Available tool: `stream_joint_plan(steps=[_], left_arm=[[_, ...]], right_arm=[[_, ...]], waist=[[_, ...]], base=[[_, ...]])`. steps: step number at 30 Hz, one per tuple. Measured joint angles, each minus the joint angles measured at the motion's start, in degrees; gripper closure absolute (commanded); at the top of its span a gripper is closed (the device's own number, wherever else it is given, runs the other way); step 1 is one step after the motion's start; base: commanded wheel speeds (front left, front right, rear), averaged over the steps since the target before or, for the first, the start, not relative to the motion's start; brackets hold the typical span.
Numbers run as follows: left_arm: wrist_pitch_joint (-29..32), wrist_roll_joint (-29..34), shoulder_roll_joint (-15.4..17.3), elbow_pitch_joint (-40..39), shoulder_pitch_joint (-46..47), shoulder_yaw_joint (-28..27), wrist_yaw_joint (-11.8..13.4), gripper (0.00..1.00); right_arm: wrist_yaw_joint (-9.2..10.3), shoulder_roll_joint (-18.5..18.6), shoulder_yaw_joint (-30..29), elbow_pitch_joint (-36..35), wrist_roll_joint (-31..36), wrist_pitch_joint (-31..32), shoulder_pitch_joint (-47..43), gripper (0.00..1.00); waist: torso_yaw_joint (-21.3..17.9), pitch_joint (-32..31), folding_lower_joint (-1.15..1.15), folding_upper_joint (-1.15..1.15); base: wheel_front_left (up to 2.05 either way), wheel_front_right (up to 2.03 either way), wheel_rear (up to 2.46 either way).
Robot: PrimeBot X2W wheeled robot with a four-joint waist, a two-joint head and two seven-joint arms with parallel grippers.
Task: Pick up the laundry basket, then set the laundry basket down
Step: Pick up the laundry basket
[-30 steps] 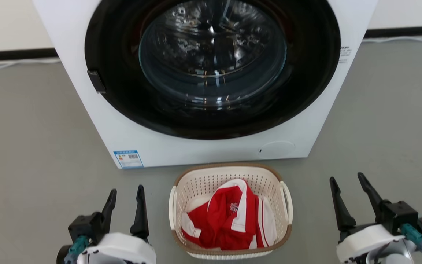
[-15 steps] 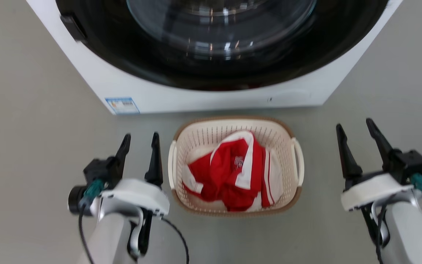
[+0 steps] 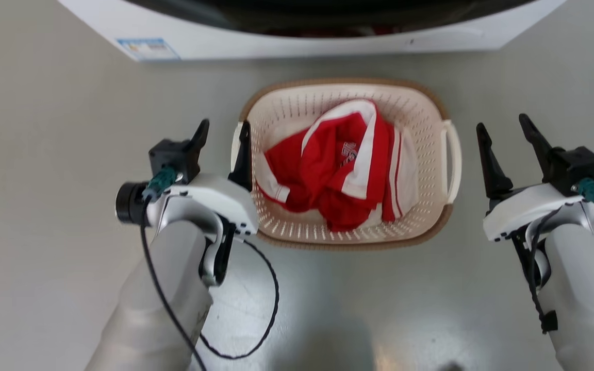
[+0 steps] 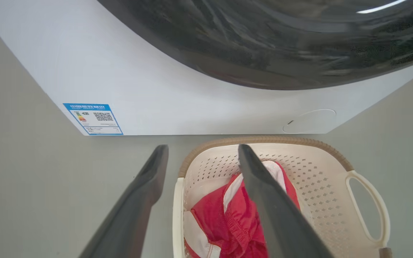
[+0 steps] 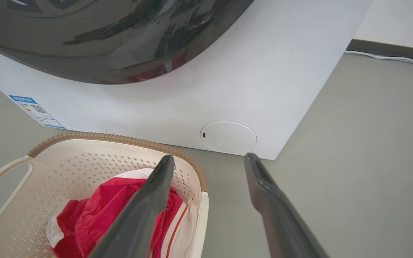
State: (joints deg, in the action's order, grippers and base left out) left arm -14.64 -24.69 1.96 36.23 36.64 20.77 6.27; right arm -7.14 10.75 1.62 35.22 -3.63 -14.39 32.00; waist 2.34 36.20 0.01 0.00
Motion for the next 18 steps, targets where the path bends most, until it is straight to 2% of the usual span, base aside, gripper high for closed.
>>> stream_joint_plan(steps=[9, 18], left_arm=[[0.0, -1.2, -0.1, 4.6, 6.3, 4.0, 1.6, 0.0], [0.0, -3.4, -0.2, 7.5, 8.8, 6.4, 2.5, 0.0]], right_arm=[[0.0, 0.2, 0.5, 3.0, 0.0, 0.0, 3.5, 0.0], [0.0, -0.1, 0.5, 4.3, 0.0, 0.0, 4.8, 0.0]], waist=[[1.0, 8.1, 0.0, 0.0], [1.5, 12.4, 0.0, 0.0]], base=[[0.0, 0.0, 0.0], [0.0, 0.0, 0.0]])
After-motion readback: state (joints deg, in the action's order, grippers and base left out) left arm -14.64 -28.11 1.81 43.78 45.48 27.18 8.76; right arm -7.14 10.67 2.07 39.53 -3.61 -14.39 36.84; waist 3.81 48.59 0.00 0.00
